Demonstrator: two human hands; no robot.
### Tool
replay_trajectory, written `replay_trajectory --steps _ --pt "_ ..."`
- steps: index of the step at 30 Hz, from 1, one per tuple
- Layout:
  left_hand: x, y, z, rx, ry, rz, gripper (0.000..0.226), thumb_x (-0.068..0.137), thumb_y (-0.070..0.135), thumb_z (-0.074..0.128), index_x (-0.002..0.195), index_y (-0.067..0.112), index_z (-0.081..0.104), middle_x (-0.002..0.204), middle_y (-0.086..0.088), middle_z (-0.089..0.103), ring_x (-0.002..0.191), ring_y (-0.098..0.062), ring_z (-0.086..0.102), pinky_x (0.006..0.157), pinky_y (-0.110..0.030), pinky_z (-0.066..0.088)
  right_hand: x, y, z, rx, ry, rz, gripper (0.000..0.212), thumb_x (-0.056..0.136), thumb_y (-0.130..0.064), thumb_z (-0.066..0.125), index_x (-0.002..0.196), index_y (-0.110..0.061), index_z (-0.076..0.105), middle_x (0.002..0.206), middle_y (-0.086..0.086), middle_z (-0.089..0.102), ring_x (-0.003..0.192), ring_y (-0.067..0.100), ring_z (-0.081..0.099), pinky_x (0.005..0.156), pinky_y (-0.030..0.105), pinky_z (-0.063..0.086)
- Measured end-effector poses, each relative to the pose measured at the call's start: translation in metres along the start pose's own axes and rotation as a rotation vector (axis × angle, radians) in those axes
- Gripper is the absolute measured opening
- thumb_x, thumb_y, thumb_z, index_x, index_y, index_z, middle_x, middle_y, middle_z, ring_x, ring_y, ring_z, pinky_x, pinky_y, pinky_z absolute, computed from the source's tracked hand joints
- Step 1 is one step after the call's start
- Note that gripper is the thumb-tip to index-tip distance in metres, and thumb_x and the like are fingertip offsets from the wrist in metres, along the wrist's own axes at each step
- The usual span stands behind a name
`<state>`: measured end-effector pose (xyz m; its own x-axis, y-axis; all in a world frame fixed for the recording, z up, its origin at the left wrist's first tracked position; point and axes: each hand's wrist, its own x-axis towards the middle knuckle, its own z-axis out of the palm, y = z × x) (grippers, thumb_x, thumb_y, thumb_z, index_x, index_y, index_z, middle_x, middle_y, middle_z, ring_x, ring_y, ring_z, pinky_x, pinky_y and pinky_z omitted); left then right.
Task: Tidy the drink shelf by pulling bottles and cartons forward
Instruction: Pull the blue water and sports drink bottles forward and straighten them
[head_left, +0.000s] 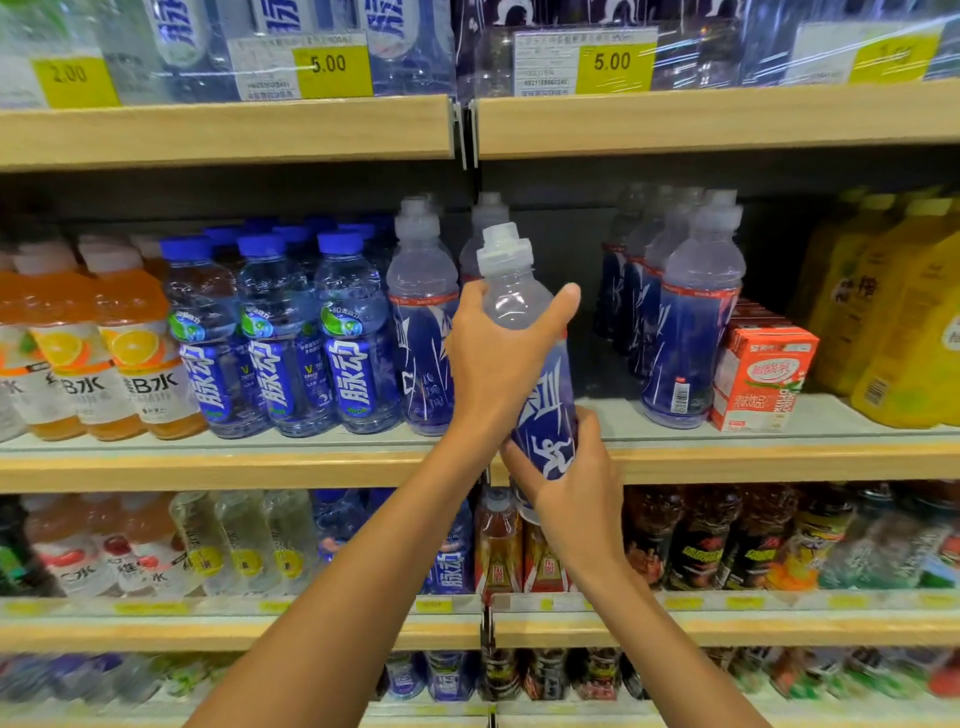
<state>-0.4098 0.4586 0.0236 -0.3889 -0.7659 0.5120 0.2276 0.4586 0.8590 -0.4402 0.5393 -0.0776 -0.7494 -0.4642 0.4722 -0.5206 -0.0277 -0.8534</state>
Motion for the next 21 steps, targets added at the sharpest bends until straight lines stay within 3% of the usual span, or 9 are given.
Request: replay_trajectory --steps 3,7,8,11,15,17,21 --pt "0.003 -0.003 0.001 -0.054 0.084 -0.026 0.031 0.073 0.033 0.078 0.097 0.022 0.061 0.090 0.006 0.068 0.082 -0.010 0.066 0.065 -0.017 0.046 -0.005 0.002 0.003 -0.029 -0.025 -0.030 0.063 0.065 -0.070 0.062 0.111 -0.034 0.040 0.105 -0.014 0.060 0.093 0.004 0.061 0.074 0.028 0.054" --pt "0.009 -0.003 -0.008 -0.273 -0.013 -0.138 0.015 0.069 0.019 0.077 0.072 0.024 0.064 0.067 0.008 0.067 0.064 -0.009 0.065 0.064 -0.025 0.050 0.004 0.006 -0.016 0.348 -0.358 0.136 0.064 0.067 -0.055 0.074 0.119 -0.027 0.048 0.110 -0.005 0.068 0.095 0.007 0.068 0.072 0.019 0.054" --pt "0.012 -0.003 -0.012 -0.355 -0.069 -0.202 0.016 0.063 0.021 0.077 0.072 0.021 0.065 0.066 0.005 0.066 0.062 -0.011 0.064 0.065 -0.027 0.051 0.007 0.005 -0.024 0.445 -0.471 0.212 0.067 0.066 -0.054 0.075 0.122 -0.026 0.049 0.112 -0.001 0.069 0.097 0.010 0.068 0.073 0.020 0.055" --pt "0.020 0.000 -0.024 -0.646 -0.374 -0.376 0.053 0.046 0.028 0.077 0.093 0.009 0.061 0.078 -0.004 0.067 0.067 -0.018 0.064 0.068 -0.030 0.052 0.015 0.006 -0.038 0.702 -0.779 0.383 0.087 0.060 -0.064 0.078 0.126 -0.013 0.052 0.115 0.011 0.069 0.106 0.026 0.066 0.089 0.038 0.055" --pt "0.024 0.007 -0.027 -1.016 -0.788 -0.385 0.061 0.046 0.027 0.086 0.097 0.009 0.058 0.086 -0.006 0.064 0.072 -0.021 0.063 0.068 -0.030 0.055 0.019 -0.007 -0.035 0.913 -1.045 0.376 0.087 0.072 -0.052 0.076 0.132 0.001 0.043 0.116 0.022 0.063 0.107 0.034 0.062 0.096 0.046 0.049" --pt "0.023 0.008 -0.025 -1.098 -0.895 -0.379 0.057 0.050 0.025 0.085 0.097 0.008 0.057 0.088 -0.007 0.062 0.073 -0.021 0.062 0.070 -0.031 0.055 0.022 -0.017 -0.030 0.910 -1.078 0.338 0.081 0.073 -0.044 0.078 0.131 -0.001 0.042 0.109 0.020 0.064 0.100 0.033 0.064 0.089 0.045 0.052" --pt "0.022 0.003 -0.025 -1.132 -0.966 -0.380 0.053 0.053 0.026 0.085 0.095 0.007 0.060 0.089 -0.008 0.063 0.075 -0.022 0.063 0.072 -0.032 0.055 0.020 -0.025 -0.024 0.835 -0.951 0.286 0.046 0.072 -0.029 0.079 0.109 -0.009 0.059 0.092 0.016 0.068 0.082 0.030 0.068 0.074 0.040 0.056"
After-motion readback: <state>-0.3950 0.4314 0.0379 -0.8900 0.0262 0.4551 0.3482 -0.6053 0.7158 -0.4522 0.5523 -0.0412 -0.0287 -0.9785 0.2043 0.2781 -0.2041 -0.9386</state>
